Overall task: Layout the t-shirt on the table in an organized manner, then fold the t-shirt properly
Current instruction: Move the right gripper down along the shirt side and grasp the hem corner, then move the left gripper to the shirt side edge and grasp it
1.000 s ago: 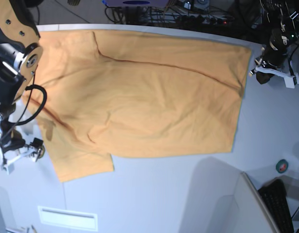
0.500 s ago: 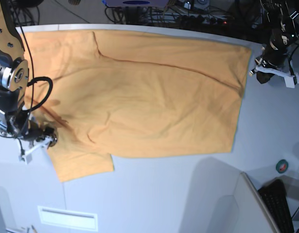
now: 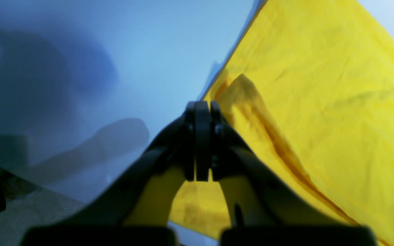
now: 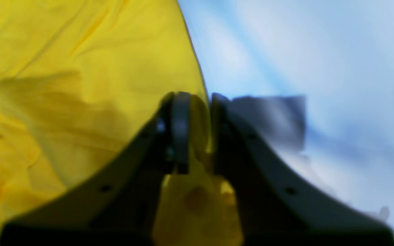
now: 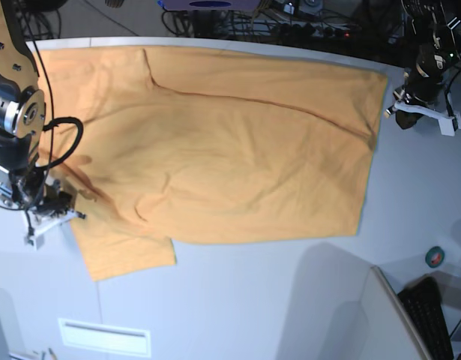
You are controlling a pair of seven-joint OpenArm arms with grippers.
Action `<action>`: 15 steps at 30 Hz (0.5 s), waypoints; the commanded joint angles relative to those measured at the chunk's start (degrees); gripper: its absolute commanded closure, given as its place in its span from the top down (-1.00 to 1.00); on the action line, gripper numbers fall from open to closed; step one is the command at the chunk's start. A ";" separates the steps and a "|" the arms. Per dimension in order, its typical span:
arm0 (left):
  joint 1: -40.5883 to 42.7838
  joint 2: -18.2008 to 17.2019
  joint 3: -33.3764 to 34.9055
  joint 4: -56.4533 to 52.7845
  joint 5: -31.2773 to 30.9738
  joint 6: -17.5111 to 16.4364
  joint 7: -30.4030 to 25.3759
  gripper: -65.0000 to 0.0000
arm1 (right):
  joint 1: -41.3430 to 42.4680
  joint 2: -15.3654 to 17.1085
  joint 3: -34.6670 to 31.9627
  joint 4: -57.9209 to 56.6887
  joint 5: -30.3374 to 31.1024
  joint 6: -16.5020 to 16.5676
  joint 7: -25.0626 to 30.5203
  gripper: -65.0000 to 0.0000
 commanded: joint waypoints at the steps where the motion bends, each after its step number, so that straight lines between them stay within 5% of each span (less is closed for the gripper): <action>1: -0.09 -0.87 -0.37 0.82 -0.48 -0.48 -1.12 -1.00 | 1.16 0.84 -0.06 0.67 0.07 -0.32 0.92 -1.00; 10: -0.80 -0.96 -0.11 0.82 -0.48 -0.48 -1.12 -1.00 | -2.53 -0.30 0.03 10.25 0.07 -0.32 1.27 -1.00; 15: -3.87 -1.22 0.69 -0.41 6.82 -0.48 -0.95 -1.00 | -7.28 -2.41 -0.06 25.10 0.16 -0.24 -6.56 -1.00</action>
